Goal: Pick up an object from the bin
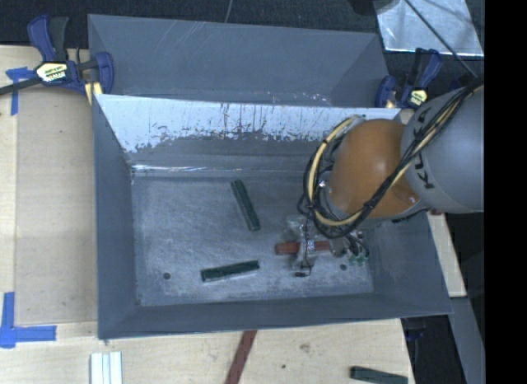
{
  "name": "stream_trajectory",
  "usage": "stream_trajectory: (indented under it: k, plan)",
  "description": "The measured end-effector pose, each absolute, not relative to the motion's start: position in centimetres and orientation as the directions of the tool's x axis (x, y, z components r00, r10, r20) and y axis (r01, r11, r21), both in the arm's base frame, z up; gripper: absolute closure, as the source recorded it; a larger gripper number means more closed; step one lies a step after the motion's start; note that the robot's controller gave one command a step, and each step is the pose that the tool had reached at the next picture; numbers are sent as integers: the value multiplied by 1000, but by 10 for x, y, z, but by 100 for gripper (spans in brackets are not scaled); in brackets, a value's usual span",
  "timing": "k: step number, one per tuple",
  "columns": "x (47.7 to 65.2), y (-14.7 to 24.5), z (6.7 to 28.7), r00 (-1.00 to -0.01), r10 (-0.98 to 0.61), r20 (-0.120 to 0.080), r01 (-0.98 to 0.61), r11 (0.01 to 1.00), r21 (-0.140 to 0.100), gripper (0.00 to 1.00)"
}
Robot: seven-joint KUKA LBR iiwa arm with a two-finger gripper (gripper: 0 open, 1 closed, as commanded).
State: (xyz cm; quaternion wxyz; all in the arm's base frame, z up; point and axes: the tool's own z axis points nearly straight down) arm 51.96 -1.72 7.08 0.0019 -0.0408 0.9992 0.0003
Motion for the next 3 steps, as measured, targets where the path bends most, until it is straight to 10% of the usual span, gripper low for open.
stream_trajectory:
  k: [1,2,3]
  plan:
    - [520,-51,192,-986,-168,-3,-168,986,-1,100]
    - [520,-50,192,-986,-167,-3,-167,986,0,100]
    - [539,-78,316,-775,-632,-6,-632,775,-4,100]
